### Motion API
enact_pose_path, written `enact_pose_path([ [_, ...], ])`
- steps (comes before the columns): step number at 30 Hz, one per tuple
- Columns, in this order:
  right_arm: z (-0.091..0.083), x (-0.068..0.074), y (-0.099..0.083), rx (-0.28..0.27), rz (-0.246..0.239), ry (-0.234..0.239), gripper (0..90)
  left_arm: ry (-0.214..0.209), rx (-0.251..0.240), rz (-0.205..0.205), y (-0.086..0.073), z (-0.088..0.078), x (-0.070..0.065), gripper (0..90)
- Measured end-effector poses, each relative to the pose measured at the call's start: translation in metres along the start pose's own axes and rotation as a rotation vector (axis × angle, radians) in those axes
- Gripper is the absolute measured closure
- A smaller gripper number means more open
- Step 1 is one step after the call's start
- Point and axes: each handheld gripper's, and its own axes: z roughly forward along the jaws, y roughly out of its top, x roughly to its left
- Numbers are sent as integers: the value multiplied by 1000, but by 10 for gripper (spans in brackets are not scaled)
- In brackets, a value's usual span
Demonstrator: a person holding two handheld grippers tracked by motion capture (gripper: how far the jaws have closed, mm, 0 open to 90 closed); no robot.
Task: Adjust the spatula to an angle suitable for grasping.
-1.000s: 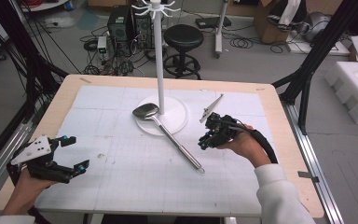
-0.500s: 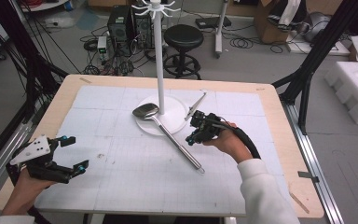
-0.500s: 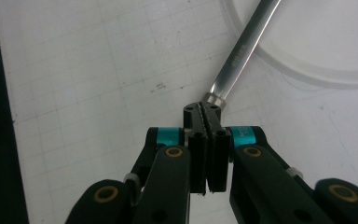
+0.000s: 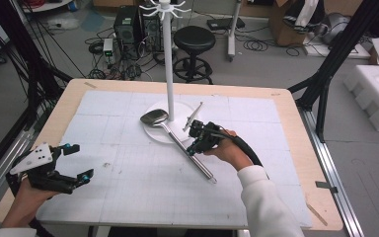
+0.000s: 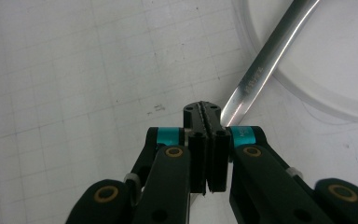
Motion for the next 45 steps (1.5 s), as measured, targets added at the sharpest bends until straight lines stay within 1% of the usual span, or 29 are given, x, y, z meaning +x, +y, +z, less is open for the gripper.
enact_pose_path([
  [1, 2, 0, 1, 1, -3, -6, 896, 0, 0, 0, 0, 0, 0, 17],
  [7, 12, -1, 4, 6, -16, -2, 896, 0, 0, -3, 0, 0, 0, 17],
  [9, 17, -2, 6, 17, -25, 2, 896, 0, 0, -2, 0, 1, 0, 17],
  [11, 18, -2, 6, 21, -22, -6, 896, 0, 4, -1, 0, 1, 0, 17],
  [16, 29, -3, 7, 54, -28, 2, 896, -1, 7, 0, 0, 1, 0, 17],
  [21, 39, -3, 10, 76, -32, -24, 896, -1, 6, 2, 0, 1, 0, 17],
  [23, 41, -3, 10, 82, -25, -26, 896, -3, 7, 2, 0, 1, 0, 17],
  [26, 44, -5, 10, 66, -24, -42, 896, -3, 7, 1, 0, 1, 0, 17],
  [29, 47, -6, 9, 68, -14, -49, 897, -2, 6, 1, 0, 1, 0, 17],
  [30, 49, -6, 9, 73, -14, -61, 897, -2, 6, 1, 0, 1, 0, 17],
  [31, 49, -6, 9, 73, -14, -61, 897, -2, 7, 1, 0, 1, 0, 17],
  [32, 49, -6, 10, 68, -16, -74, 897, -3, 7, 1, 0, 1, 0, 17],
  [37, 48, -5, 9, 76, -10, -63, 897, -4, 8, 0, 0, 1, 0, 17],
  [38, 48, -6, 9, 73, -20, -66, 897, -4, 8, 0, 0, 1, 0, 17],
  [39, 48, -5, 8, 75, -9, -64, 897, -5, 9, 1, 0, 1, 0, 17],
  [44, 44, -7, 5, 77, 1, -59, 898, -6, 11, 2, -1, 1, 0, 17],
  [45, 43, -8, 3, 71, 5, -59, 898, -8, 11, 3, -1, 1, 0, 17],
])
